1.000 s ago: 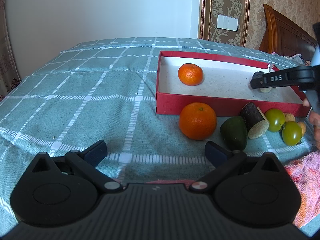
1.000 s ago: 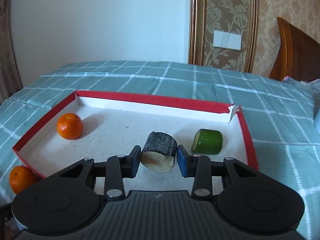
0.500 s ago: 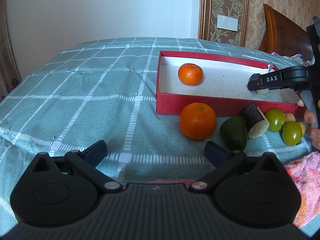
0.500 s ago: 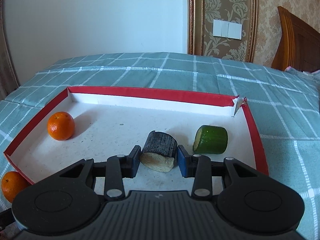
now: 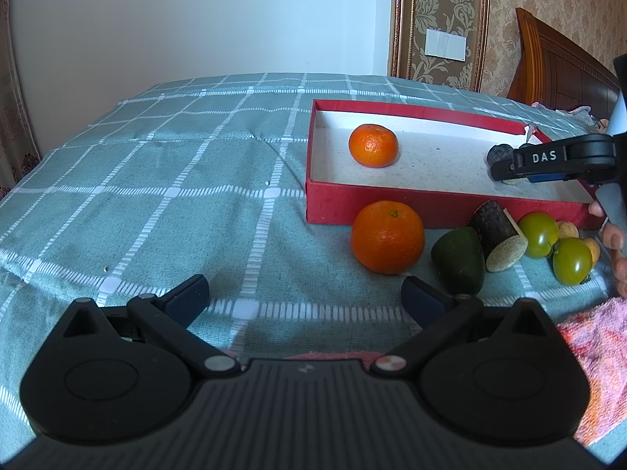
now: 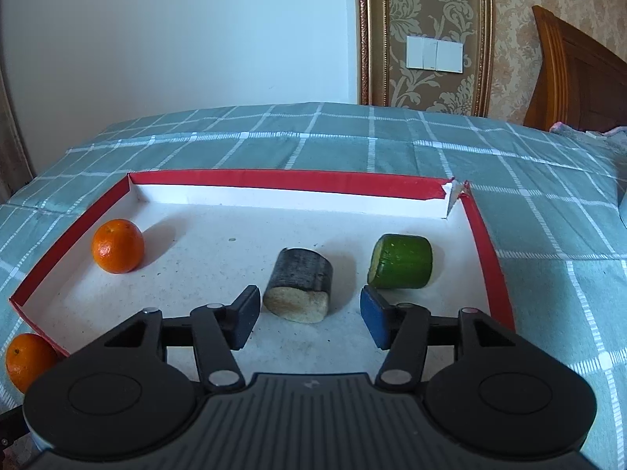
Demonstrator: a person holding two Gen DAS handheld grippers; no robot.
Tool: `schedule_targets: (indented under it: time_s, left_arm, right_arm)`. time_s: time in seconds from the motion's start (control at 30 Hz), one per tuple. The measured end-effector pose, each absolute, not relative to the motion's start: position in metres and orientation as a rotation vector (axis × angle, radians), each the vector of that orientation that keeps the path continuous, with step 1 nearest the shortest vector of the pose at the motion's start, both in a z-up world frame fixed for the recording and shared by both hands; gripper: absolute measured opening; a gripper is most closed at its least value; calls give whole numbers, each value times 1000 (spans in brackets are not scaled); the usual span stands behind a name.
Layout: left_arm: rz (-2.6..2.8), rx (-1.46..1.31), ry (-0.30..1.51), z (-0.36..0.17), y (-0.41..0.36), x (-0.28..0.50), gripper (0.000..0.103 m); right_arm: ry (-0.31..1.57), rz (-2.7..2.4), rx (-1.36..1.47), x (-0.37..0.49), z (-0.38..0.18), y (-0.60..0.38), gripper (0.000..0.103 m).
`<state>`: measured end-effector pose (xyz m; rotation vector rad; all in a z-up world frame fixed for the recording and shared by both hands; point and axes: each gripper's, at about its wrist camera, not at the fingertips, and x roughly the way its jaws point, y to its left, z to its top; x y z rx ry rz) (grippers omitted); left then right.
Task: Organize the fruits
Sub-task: 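Open the right gripper and withdraw it from the box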
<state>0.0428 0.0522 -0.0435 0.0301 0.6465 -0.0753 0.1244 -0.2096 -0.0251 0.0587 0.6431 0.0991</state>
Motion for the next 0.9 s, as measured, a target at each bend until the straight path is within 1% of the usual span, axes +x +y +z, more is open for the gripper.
schedule_targets:
  time_s: [0.3,0.37,0.43,0.63,0.7,0.73,0.77,0.9]
  left_arm:
    - [-75,30,646,-44,52,43,103]
    - [-76,30,646,-43,52,43,103]
    - [-76,30,646,-43,52,43,103]
    - [-76,30,646,-43,52,43,103]
    - [-76,30,646,-43,52,43,103]
    - [-76,30,646,-43,52,43,103]
    - [-76,30,646,-43,52,43,103]
    - [-76,30,646,-43,52,43,103]
  right_arm:
    - [608,76,108,99,-18,-223,56]
    - [603,73,125,92,-18,-226,60]
    - [597,66,139,84,-18,-230,61]
    - [539,38,146,47,-17,-241,61]
    - [499,8,120,29,-14,-243,64]
    - [481,3,123,21,-12,-245,72]
    - [473,7,128,13,-12,-248,77]
    - [474,-31,110,-8,-18,-256,78]
